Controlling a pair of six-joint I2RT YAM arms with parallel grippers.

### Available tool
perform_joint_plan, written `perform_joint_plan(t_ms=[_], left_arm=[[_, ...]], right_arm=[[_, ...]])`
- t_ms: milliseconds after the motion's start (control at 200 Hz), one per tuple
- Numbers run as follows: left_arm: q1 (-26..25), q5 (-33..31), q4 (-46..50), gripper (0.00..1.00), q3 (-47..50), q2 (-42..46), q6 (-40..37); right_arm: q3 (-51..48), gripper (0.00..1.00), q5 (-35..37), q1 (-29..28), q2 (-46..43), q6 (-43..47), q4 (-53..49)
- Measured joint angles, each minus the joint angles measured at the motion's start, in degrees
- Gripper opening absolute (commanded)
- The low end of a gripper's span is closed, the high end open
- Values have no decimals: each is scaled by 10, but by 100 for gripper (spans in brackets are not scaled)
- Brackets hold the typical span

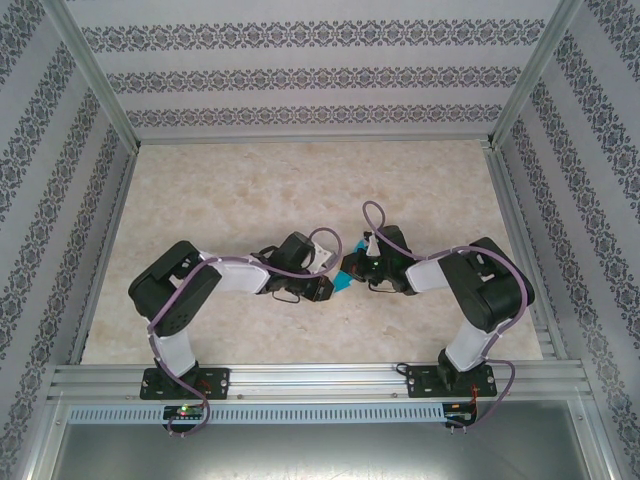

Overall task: Fold a paper plane with a square sheet of paper (pick it up from the middle)
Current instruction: Fold the wing for the fifth time at the center of the table.

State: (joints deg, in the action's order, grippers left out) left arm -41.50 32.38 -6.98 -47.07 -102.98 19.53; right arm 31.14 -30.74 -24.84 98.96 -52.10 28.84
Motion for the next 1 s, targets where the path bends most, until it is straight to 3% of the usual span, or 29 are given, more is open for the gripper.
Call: perform_joint_plan(t_ms=[470,704,999], left_arm=[[0,-4,75,11,46,68,8],[0,-2,89,11,-21,81,42],[0,19,33,12,-82,-31,61]], right_arm=[[6,1,-16,4,12,9,13],[10,1,-16,3,13,11,8],[10,1,-16,3,12,10,8]])
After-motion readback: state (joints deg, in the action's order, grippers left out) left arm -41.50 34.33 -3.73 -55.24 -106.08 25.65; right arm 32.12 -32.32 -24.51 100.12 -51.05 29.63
